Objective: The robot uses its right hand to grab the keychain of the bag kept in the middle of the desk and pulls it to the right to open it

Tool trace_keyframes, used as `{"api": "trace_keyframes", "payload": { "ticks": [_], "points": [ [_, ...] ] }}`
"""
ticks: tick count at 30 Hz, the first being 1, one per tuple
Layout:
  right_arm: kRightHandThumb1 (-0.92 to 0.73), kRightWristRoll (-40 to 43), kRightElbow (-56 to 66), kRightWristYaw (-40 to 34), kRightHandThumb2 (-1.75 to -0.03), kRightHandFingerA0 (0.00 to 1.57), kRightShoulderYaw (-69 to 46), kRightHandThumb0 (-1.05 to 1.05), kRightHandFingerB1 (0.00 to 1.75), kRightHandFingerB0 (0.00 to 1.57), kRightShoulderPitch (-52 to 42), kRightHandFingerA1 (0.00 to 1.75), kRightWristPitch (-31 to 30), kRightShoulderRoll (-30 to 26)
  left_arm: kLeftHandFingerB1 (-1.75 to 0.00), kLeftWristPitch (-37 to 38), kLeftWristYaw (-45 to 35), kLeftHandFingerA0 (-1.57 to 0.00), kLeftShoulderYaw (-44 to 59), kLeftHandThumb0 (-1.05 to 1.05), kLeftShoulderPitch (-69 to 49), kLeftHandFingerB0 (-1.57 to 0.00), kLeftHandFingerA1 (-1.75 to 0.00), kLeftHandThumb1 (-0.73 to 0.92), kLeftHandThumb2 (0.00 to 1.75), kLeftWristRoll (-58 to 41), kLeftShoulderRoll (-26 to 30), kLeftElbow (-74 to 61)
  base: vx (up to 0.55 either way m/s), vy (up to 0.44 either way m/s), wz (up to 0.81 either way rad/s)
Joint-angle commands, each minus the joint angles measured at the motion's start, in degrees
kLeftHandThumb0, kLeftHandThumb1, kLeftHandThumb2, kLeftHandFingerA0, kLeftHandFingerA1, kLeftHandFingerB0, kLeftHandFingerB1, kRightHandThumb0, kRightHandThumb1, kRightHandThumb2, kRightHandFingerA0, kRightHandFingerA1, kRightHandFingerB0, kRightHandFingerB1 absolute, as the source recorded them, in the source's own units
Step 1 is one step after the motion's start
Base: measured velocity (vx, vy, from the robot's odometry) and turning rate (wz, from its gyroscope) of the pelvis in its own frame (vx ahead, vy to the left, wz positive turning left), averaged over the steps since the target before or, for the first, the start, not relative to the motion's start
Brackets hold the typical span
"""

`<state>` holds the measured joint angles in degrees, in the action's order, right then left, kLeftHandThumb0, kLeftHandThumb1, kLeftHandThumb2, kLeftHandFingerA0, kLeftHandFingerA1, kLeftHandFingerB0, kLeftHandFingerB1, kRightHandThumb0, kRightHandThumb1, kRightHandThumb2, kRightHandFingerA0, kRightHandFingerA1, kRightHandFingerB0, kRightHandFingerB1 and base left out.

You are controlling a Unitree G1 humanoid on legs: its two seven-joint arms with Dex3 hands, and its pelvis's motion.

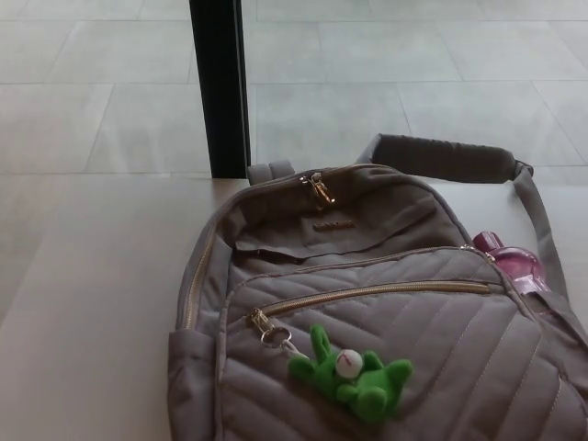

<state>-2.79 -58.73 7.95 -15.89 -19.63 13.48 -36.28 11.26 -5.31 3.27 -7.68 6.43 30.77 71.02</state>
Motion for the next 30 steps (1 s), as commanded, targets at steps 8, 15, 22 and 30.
{"api": "trace_keyframes", "payload": {
  "ticks": [8,15,22,30],
  "points": [
    [-0.57,11.51,2.06,-3.47,-0.58,0.99,-15.76,-0.66,0.39,0.29,4.54,1.48,0.07,-1.2,-0.43,3.92,-0.68,-0.79,0.45,-0.57,1.52,-0.6,-1.25,0.48,0.58,0.09,0.96,2.44,0.0,0.0,0.0],
    [-0.59,17.62,18.36,-1.48,-0.58,0.48,-25.05,-0.69,0.31,0.1,12.52,0.54,-8.89,-4.06,-0.43,3.67,-1.19,-0.78,0.9,-0.54,1.47,-0.61,-1.01,0.52,0.56,-0.56,0.18,2.53,0.0,0.0,0.0],
    [-0.54,22.57,42.78,-2.43,-0.57,0.37,-25.33,-0.78,0.44,0.22,22.31,0.57,-18.56,-3.47,-0.44,3.69,-1.06,-0.8,0.86,-0.56,1.93,-0.58,-1.03,0.47,0.58,-0.43,0.11,2.76,0.0,0.0,0.0],
    [-0.46,19.6,62.66,3.57,-0.81,0.3,-14.08,-0.69,0.42,0.19,26.03,0.53,-18.25,-4.23,-0.44,4.09,-1.42,-0.75,1.02,-0.56,1.83,-0.6,-1.09,0.52,0.56,-0.62,0.06,2.8,0.0,0.0,0.0]
  ]
}}
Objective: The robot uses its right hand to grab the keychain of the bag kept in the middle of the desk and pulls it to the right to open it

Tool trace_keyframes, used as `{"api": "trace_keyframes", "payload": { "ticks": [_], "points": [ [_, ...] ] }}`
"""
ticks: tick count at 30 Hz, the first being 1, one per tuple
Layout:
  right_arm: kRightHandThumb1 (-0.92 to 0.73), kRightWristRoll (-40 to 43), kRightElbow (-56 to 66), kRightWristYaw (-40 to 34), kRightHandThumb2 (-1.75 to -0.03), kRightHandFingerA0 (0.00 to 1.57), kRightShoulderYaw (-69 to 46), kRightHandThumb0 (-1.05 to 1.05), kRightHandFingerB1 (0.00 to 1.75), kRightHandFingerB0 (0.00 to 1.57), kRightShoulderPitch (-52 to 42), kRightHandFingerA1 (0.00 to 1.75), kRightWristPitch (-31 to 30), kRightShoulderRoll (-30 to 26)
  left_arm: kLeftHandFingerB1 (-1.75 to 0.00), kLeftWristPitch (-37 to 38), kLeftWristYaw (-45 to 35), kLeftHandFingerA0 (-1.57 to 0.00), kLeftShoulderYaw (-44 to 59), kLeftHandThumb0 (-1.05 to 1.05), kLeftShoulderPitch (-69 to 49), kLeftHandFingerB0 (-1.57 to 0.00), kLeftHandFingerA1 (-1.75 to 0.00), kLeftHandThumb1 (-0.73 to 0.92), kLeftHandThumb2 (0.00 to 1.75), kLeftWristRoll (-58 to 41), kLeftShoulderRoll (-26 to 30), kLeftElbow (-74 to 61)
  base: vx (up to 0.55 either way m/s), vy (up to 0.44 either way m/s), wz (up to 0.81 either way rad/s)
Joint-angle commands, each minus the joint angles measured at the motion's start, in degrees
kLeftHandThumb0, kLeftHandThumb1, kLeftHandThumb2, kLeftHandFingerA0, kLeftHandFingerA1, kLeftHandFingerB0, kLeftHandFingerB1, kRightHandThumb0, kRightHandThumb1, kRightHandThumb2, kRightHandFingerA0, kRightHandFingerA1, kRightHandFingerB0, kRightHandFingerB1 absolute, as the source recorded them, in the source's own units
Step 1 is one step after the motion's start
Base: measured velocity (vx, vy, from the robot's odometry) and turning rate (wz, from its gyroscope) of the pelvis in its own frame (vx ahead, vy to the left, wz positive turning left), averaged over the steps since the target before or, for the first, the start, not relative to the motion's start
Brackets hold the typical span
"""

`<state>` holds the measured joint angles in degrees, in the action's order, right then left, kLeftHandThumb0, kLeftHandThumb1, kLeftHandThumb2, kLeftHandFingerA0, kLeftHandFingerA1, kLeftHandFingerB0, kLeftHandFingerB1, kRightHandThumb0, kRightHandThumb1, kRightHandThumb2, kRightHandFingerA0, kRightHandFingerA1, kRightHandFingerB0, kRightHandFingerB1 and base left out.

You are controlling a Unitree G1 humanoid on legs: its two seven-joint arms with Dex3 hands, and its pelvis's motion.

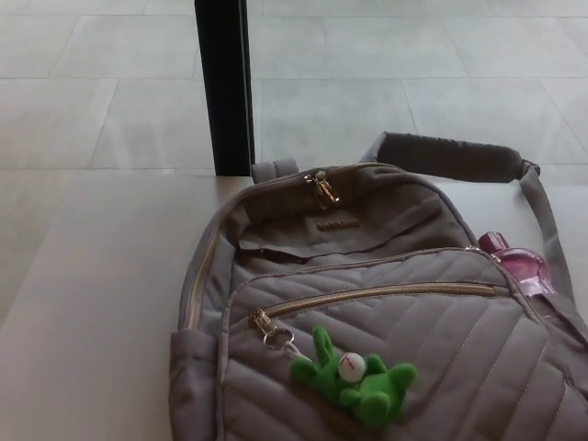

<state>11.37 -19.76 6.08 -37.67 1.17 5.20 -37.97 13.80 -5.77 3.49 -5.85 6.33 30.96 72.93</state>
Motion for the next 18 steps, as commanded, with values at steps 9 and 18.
{"api": "trace_keyframes", "payload": {
  "ticks": [9,18],
  "points": [
    [-0.51,3.77,42.12,11.83,-0.55,0.45,21.47,-0.6,0.31,0.36,6.9,0.41,-11.36,-3.87,-0.44,1.39,-0.93,-0.74,0.57,-0.54,-0.38,-0.61,-0.97,0.53,0.57,-0.34,0.12,0.41,0.0,0.0,0.0],
    [-0.52,0.32,49.52,15.95,-0.57,0.48,29.74,-0.62,0.32,0.37,0.87,0.47,-7.05,-3.31,-0.44,1.78,-0.55,-0.72,0.54,-0.56,-0.14,-0.61,-0.91,0.52,0.56,-0.31,-0.17,0.48,0.0,0.0,0.0]
  ]
}}
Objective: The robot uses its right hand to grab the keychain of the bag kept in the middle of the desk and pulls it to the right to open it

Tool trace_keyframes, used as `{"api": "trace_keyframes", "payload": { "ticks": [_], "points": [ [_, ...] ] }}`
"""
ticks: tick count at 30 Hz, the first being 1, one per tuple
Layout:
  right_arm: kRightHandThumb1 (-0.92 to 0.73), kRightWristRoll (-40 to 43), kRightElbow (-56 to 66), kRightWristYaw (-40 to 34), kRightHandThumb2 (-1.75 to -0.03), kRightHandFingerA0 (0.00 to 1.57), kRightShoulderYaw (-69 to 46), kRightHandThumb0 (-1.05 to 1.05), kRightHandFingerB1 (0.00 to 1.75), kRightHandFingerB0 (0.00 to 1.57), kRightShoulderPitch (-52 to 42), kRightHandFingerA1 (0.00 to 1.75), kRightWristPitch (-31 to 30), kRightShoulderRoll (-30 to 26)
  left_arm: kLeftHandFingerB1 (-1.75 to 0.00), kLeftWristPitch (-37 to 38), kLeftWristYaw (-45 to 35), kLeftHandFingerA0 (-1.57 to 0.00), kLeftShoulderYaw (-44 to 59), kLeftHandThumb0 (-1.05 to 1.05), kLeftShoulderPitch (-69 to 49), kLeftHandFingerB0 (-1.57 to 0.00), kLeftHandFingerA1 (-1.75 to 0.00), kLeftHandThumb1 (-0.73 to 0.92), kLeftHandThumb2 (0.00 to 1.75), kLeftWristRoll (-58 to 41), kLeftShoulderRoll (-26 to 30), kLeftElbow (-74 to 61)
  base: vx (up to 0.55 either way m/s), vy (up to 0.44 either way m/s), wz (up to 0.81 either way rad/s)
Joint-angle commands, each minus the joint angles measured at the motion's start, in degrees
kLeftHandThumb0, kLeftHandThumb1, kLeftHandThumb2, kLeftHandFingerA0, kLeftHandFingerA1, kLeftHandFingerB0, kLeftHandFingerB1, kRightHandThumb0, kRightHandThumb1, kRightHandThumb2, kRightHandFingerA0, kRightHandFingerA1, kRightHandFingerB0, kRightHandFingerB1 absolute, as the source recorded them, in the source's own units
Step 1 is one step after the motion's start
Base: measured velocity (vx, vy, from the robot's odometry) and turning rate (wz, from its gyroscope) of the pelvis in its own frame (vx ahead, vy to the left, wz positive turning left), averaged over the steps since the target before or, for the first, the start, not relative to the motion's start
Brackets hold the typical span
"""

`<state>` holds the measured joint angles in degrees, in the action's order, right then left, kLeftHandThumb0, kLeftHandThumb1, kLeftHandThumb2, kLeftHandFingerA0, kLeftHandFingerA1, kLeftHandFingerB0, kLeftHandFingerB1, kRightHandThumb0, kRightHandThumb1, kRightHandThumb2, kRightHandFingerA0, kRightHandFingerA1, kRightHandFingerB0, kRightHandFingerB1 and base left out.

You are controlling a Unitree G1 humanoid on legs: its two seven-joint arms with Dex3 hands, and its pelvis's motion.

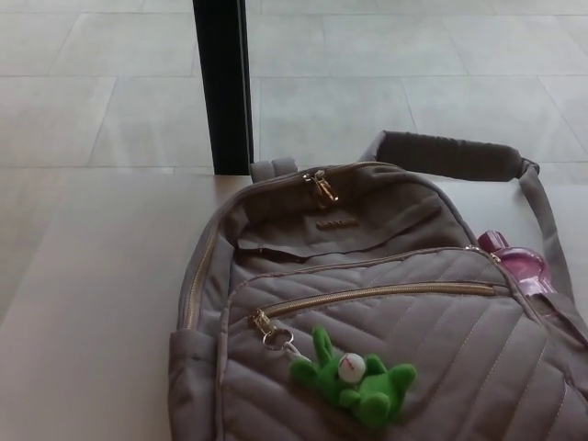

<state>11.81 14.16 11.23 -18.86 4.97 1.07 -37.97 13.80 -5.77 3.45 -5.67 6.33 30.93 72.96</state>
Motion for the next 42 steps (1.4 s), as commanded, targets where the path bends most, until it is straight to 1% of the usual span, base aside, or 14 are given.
{"api": "trace_keyframes", "payload": {
  "ticks": [1,7,9,17,21,24,25,29,30,32,36,38,39,42],
  "points": [
    [-0.53,-0.24,15.91,11.08,-0.57,0.45,11.46,-0.62,0.32,0.38,-3.33,0.46,-3.36,-3.48,-0.44,1.94,-0.61,-0.77,0.37,-0.57,-0.48,-0.58,-1.15,0.51,0.58,-0.12,0.06,0.22,0.0,0.0,0.0],
    [-0.43,1.22,16.6,12.2,-0.81,0.36,13.22,-0.63,0.45,0.3,-4.62,0.56,-5.33,-3.45,-0.43,1.7,-0.1,-0.85,-0.31,-0.56,-0.2,-0.61,-1.2,0.55,0.57,0.61,0.15,0.64,0.0,0.0,0.0],
    [-0.54,2.45,16.88,13.21,-0.57,0.43,13.57,-0.59,0.33,0.4,-5.21,0.47,-6.18,-3.22,-0.44,1.48,-0.23,-0.84,-0.06,-0.57,-0.14,-0.59,-1.23,0.5,0.59,0.29,0.07,0.66,0.0,0.0,0.0],
    [-0.42,-0.02,19.64,15.87,-0.81,0.45,18.87,-0.59,0.47,0.36,-7.65,0.61,-3.34,-1.23,-0.44,2.53,-0.23,-0.84,-0.24,-0.55,-0.24,-0.62,-1.07,0.55,0.57,0.46,0.29,0.63,0.0,0.0,0.0],
    [-0.54,-2.46,19.79,16.1,-0.57,0.51,20.65,-0.54,0.36,0.42,-7.86,0.56,-2.34,-0.43,-0.44,2.52,-0.53,-0.84,-0.46,-0.55,-0.24,-0.6,-1.16,0.55,0.57,0.56,0.46,0.55,0.0,0.0,0.0],
    [-0.45,-3.91,19.3,16.37,-0.81,0.51,22.12,-0.64,0.47,0.38,-7.81,0.63,-1.74,0.22,-0.43,2.4,0.12,-0.87,-0.89,-0.55,0.03,-0.6,-1.05,0.55,0.57,1.1,0.41,1.28,0.0,0.0,0.0],
    [-0.44,-4.5,19.05,16.23,-0.81,0.5,22.81,-0.62,0.48,0.38,-7.75,0.63,-1.74,0.73,-0.55,2.46,-0.06,-0.91,-0.75,-0.6,-0.03,-0.54,-1.08,0.43,0.82,0.88,0.41,1.28,0.0,0.0,0.0],
    [-0.44,-6.48,18.62,15.29,-0.82,0.53,24.07,-0.62,0.48,0.38,-7.61,0.64,-2.11,2.14,-0.43,3.01,0.01,-0.89,-0.84,-0.56,-0.45,-0.62,-1.0,0.56,0.57,0.84,0.38,0.98,0.0,0.0,0.0],
    [-0.53,-7.05,18.41,15.05,-0.57,0.59,24.39,-0.54,0.37,0.45,-7.52,0.58,-1.84,2.67,-0.43,2.66,-0.09,-0.86,-0.72,-0.56,-0.33,-0.62,-1.09,0.55,0.57,0.69,0.3,1.06,0.0,0.0,0.0],
    [-0.41,-8.54,18.06,14.57,-0.81,0.54,25.32,-0.57,0.49,0.38,-7.55,0.64,-1.95,3.61,-0.44,2.22,-0.1,-0.79,-0.5,-0.58,-0.23,-0.6,-1.01,0.51,0.59,0.43,-0.1,1.38,0.0,0.0,0.0],
    [-0.51,-11.57,18.03,14.14,-0.57,0.59,27.63,-0.47,0.38,0.47,-7.91,0.57,-1.67,5.21,-0.44,2.28,-0.26,-0.79,-0.46,-0.58,-0.44,-0.62,-0.99,0.52,0.58,0.37,0.11,1.09,0.0,0.0,0.0],
    [-0.4,-13.77,16.88,12.2,-0.79,0.56,29.53,-0.5,0.51,0.41,-9.36,0.65,0.0,7.43,-0.45,1.83,-0.36,-0.82,-0.66,-0.56,-0.27,-0.61,-1.08,0.51,0.59,0.51,0.01,0.91,0.0,0.0,0.0],
    [-0.51,-14.62,16.55,11.71,-0.56,0.6,30.13,-0.45,0.38,0.49,-10.01,0.56,0.74,8.06,-0.43,1.84,-0.42,-0.81,-0.64,-0.55,-0.27,-0.61,-1.13,0.55,0.57,0.5,-0.01,1.04,0.0,0.0,0.0],
    [-0.5,-17.29,16.25,11.15,-0.88,0.56,31.22,-0.67,0.5,0.4,-11.1,0.64,1.89,8.52,-0.43,1.67,-0.49,-0.8,-0.47,-0.57,-0.15,-0.61,-1.04,0.55,0.57,0.36,-0.25,1.45,0.0,0.0,0.0]
  ]
}}
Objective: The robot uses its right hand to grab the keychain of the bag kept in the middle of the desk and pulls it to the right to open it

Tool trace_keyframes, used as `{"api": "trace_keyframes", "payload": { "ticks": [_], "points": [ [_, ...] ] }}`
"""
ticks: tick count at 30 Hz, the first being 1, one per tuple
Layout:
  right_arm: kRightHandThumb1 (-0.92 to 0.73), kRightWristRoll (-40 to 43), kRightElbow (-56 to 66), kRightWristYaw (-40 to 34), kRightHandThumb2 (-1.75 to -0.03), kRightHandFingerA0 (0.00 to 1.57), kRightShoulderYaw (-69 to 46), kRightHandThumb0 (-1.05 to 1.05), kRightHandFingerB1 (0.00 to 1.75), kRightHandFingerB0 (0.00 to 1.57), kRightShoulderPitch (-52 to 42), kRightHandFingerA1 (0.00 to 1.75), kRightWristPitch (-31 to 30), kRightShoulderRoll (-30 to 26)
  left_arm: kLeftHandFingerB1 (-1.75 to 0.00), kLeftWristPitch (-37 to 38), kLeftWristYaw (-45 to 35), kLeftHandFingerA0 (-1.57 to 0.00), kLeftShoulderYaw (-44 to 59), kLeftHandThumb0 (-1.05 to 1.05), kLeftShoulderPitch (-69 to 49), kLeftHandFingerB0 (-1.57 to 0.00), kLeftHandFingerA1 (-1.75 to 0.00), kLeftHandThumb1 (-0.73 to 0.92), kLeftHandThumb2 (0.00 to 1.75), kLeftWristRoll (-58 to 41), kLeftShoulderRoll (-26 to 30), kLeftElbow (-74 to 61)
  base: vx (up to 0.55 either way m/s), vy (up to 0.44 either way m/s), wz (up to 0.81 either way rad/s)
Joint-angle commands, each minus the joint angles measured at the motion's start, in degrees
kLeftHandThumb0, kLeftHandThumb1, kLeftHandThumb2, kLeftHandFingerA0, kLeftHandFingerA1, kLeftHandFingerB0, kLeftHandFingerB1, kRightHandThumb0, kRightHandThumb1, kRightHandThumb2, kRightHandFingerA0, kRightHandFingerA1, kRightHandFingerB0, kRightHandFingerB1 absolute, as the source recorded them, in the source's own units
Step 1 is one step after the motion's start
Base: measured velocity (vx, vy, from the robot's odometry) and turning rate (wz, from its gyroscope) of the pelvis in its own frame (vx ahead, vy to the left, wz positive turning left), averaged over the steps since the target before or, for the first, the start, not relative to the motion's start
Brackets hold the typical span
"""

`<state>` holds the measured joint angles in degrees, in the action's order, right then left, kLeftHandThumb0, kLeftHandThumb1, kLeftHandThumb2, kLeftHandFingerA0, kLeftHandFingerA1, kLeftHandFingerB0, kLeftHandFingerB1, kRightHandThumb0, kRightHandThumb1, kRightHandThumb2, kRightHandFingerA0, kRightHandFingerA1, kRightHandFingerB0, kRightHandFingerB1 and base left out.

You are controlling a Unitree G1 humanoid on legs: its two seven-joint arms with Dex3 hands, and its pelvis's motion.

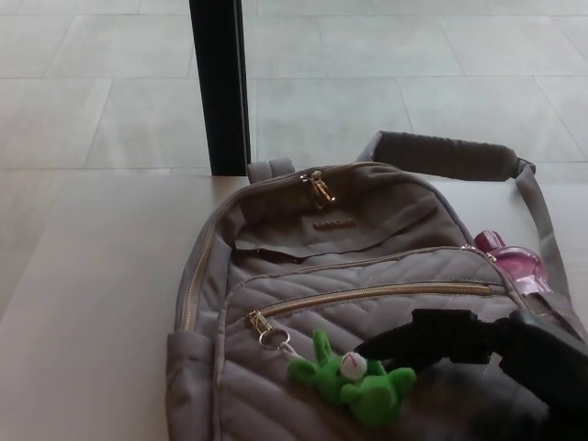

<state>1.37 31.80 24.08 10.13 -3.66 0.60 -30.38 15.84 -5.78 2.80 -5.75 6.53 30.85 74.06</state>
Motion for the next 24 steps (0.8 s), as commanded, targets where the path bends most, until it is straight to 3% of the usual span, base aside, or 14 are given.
{"api": "trace_keyframes", "payload": {
  "ticks": [1,2,3,5,8,9,11,12,18,19,24],
  "points": [
    [-0.5,-8.9,-1.15,-2.15,-0.88,0.56,3.01,-0.67,0.5,0.4,-3.39,0.64,2.58,0.81,-0.43,-0.12,-0.85,-0.8,0.22,-0.57,-0.17,-0.61,-1.04,0.55,0.57,0.11,-0.11,0.42,0.0,0.0,0.0],
    [-0.59,-10.05,-1.12,-2.7,-0.58,0.62,3.35,-0.57,0.36,0.48,-3.81,0.57,3.09,0.97,-0.43,0.41,-0.63,-0.79,0.02,-0.57,-0.31,-0.61,-0.96,0.55,0.57,0.37,-0.07,0.34,0.0,0.0,0.0],
    [-0.58,-10.57,-1.53,-3.31,-0.58,0.63,3.68,-0.56,0.37,0.48,-4.28,0.59,4.12,1.39,-0.43,0.37,-0.53,-0.77,-0.24,-0.55,-0.42,-0.61,-0.91,0.57,0.58,0.61,0.19,-0.06,0.0,0.0,0.0],
    [-0.59,-11.83,-1.92,-4.0,-0.59,0.63,4.1,-0.56,0.36,0.45,-5.03,0.6,5.13,1.53,-0.44,0.24,-0.85,-0.8,-0.3,-0.55,-0.27,-0.59,-1.07,0.52,0.59,0.6,0.18,0.14,0.0,0.0,0.0],
    [-0.59,-12.47,-2.21,-4.37,-0.59,0.63,4.22,-0.56,0.36,0.45,-5.22,0.6,5.83,1.62,-0.44,0.24,-0.88,-0.8,-0.35,-0.55,-0.21,-0.59,-1.07,0.52,0.59,0.62,0.18,0.33,0.0,0.0,0.0],
    [-0.46,-15.69,-2.43,-5.61,-0.86,0.59,4.31,-0.56,0.52,0.38,-5.72,0.68,6.66,1.11,-0.43,0.57,-0.99,-0.82,-0.2,-0.56,-0.37,-0.61,-1.05,0.56,0.57,0.44,0.13,0.26,0.0,0.0,0.0],
    [-0.46,-16.77,-2.06,-5.96,-0.86,0.6,4.12,-0.55,0.52,0.38,-5.83,0.69,6.32,0.92,-0.44,0.47,-0.78,-0.8,-0.48,-0.57,-0.21,-0.59,-0.99,0.53,0.59,0.7,0.08,0.1,0.0,0.0,0.0],
    [-0.6,-18.72,-1.83,-6.54,-0.59,0.64,4.13,-0.53,0.36,0.45,-5.98,0.63,5.97,0.67,-0.44,0.32,-0.63,-0.82,-0.42,-0.55,-0.1,-0.6,-1.01,0.53,0.59,0.66,0.0,0.26,0.0,0.0,0.0],
    [-0.57,-21.65,-2.86,-9.33,-0.57,0.69,3.02,-0.49,0.38,0.49,-6.79,0.69,6.91,1.21,-0.43,0.4,-1.33,-0.77,-0.58,-0.51,-0.46,-0.59,-1.07,0.57,0.58,0.59,0.1,0.04,0.0,0.0,0.0],
    [-0.55,-20.52,-2.66,-9.36,-0.57,0.71,2.79,-0.48,0.38,0.51,-7.15,0.7,5.6,1.97,-0.43,0.69,-1.29,-0.75,-0.7,-0.52,-0.56,-0.61,-0.95,0.58,0.58,0.71,0.13,0.0,0.0,0.0,0.0],
    [-0.54,-22.23,-2.77,-10.63,-0.57,0.73,3.23,-0.48,0.39,0.51,-7.59,0.62,5.66,3.81,-0.43,0.71,-0.99,-0.76,-1.37,-0.53,-0.54,-0.59,-0.95,0.57,0.58,1.08,0.02,0.08,0.0,0.0,0.0]
  ]
}}
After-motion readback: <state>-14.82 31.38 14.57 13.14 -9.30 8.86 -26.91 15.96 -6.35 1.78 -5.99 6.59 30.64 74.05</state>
